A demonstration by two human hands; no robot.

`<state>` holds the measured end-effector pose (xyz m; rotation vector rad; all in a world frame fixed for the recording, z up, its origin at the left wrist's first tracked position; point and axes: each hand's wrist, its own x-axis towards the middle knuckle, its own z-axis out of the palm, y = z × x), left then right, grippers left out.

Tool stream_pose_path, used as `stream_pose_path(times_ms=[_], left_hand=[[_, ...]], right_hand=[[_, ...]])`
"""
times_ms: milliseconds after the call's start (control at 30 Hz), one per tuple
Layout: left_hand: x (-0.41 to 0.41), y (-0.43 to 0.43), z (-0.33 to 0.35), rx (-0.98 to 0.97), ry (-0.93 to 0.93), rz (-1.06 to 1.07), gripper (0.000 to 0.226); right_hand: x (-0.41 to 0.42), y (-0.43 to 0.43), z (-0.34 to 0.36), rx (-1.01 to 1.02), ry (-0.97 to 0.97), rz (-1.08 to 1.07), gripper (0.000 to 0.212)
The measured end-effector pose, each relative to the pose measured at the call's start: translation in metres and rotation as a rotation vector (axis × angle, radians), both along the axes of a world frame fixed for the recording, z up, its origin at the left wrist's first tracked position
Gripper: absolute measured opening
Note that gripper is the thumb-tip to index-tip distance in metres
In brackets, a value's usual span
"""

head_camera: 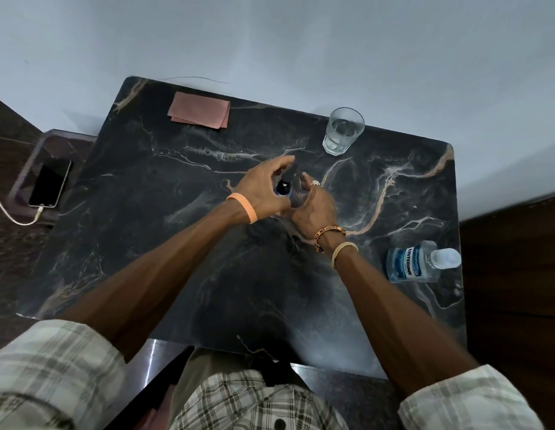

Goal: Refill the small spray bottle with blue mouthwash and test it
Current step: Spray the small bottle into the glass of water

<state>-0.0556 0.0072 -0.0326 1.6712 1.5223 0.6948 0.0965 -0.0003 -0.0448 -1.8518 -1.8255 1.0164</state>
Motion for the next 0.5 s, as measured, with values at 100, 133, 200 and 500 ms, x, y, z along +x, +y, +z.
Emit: stream_pose_path(times_ms=[100, 133, 200, 500], left_hand=[[-0.014, 0.003, 0.008, -0.031, -0.1, -0.016, 0.094], [-0.019, 0.007, 0.011, -0.028, -0.122, 0.004, 0.094], [-0.028, 0.017, 0.016, -0.018, -0.168, 0.063, 0.092], [-0.009, 0.103, 0.01, -0.104, 0.023, 0.149, 0.087]], right_hand=[[0.02, 0.003, 0.005, -0.027, 0.015, -0.022, 0.108], [0.028, 0.007, 0.008, -0.029, 0.054, -0.046, 0.105], [0.041, 0.015, 0.013, -0.001, 0.139, -0.121, 0.097], [0.062, 0.104, 0.007, 0.108, 0.038, -0.492, 0.102]])
